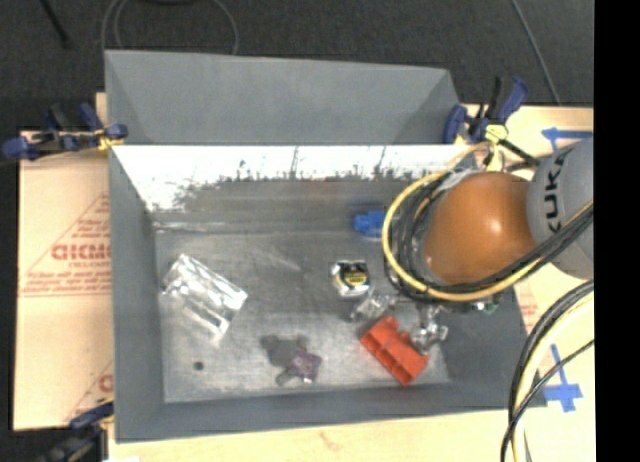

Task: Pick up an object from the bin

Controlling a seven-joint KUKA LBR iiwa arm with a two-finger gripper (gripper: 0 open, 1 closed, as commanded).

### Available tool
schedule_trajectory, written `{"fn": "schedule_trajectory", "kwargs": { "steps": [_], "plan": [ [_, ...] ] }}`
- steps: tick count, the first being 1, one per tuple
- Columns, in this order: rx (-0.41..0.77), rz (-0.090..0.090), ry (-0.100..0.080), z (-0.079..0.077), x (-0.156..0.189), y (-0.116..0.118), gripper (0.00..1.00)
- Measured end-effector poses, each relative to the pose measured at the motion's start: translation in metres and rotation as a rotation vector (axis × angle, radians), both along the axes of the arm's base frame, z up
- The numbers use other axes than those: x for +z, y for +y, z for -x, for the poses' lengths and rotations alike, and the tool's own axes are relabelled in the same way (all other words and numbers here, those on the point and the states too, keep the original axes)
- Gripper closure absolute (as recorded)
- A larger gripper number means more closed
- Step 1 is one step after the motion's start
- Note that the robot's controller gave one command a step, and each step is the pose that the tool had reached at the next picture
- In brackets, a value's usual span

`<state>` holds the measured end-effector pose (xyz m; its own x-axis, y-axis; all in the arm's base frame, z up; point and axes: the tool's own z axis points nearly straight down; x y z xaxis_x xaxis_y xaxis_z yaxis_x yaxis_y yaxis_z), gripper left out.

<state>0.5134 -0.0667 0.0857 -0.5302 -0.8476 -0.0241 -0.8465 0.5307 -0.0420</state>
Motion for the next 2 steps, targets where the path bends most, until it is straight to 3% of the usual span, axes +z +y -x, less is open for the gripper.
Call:
{"fn": "schedule_trajectory", "kwargs": {
  "steps": [1, 2],
  "plan": [
    [0.001, 0.004, 0.002, 0.001, 0.001, -0.002, 1.0],
    [0.298, 0.007, 0.04, 0.014, 0.186, -0.005, 1.0]
  ]
}}
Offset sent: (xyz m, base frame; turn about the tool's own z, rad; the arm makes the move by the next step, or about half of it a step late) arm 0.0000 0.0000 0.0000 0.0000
